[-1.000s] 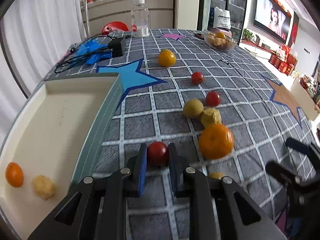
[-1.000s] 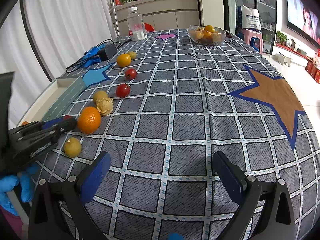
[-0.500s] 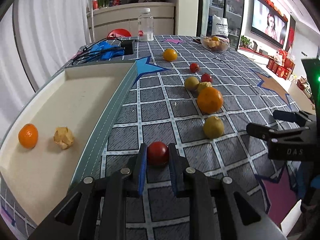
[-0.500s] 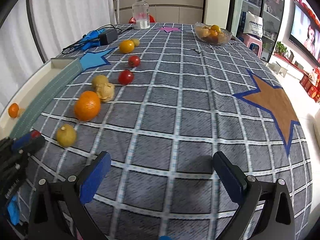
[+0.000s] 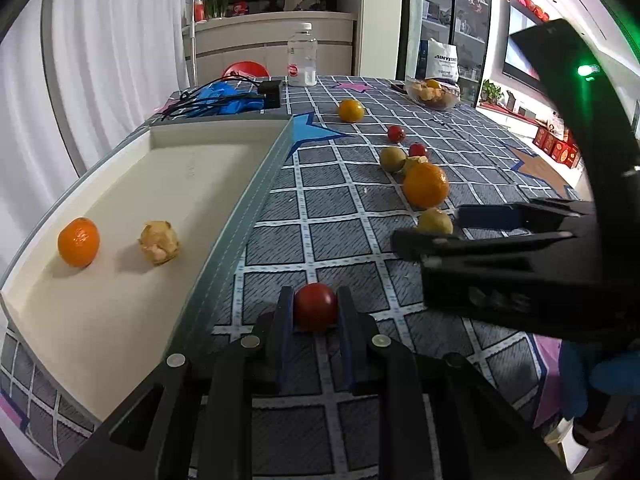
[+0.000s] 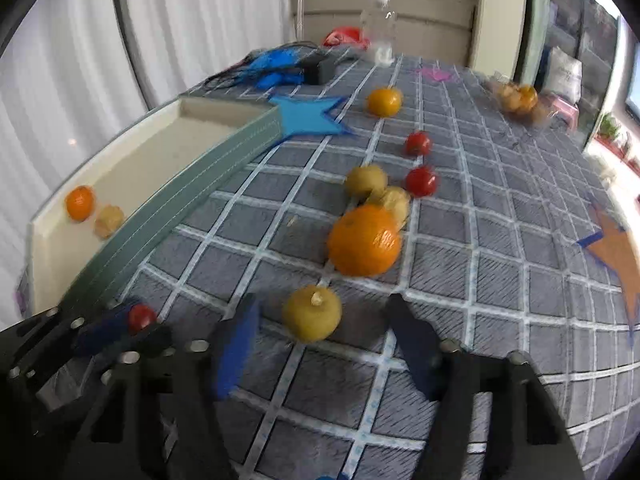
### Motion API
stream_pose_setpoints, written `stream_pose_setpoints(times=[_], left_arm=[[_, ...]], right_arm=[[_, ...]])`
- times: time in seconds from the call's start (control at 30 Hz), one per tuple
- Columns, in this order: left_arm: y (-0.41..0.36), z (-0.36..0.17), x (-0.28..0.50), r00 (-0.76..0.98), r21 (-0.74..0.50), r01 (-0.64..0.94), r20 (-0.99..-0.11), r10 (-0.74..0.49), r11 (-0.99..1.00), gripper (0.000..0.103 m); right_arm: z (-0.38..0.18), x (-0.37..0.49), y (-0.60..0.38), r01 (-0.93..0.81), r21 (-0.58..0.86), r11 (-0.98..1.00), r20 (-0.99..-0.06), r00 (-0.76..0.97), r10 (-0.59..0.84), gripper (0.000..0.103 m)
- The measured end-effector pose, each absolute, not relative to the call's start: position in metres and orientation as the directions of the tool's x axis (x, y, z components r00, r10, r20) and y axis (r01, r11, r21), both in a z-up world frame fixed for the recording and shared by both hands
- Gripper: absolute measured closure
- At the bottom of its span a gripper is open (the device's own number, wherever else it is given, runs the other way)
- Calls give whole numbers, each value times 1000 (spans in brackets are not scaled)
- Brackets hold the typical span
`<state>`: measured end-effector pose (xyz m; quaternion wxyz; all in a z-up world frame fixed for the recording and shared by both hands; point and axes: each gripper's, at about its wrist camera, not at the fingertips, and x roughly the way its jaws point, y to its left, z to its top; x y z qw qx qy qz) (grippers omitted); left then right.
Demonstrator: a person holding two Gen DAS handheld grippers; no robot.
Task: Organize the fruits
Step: 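Grasp the yellow-green lime with the right gripper while left lifts the tomato, then carry the tomato in the left gripper and lime in the right over the tray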
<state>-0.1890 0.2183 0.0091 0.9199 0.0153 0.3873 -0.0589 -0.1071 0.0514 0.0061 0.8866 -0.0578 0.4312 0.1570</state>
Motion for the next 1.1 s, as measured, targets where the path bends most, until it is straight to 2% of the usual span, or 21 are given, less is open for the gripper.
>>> stream_pose_setpoints(times=[0.03, 0.1, 0.2, 0.6, 1.1], left_arm=[[219, 9, -189, 694, -20, 120, -713, -98, 993, 81], [221, 8, -190, 696, -22, 124, -710, -103, 992, 81], [221, 9, -191, 697, -29, 129, -708, -111, 991, 81], [233, 41, -201, 747, -55, 154, -647, -153, 987, 81], [293, 66, -191, 803, -59, 42, -592, -69, 997, 81]], right_arm=[[6, -107, 53, -325, 33, 945, -782, 581, 227, 49], [6, -106, 54, -328, 51, 943, -781, 575, 242, 75], [9, -105, 48, -326, 93, 941, -776, 569, 274, 75], [44, -119, 35, -324, 109, 940, -734, 611, 296, 75], [61, -116, 63, -383, 132, 914, -711, 606, 357, 75]])
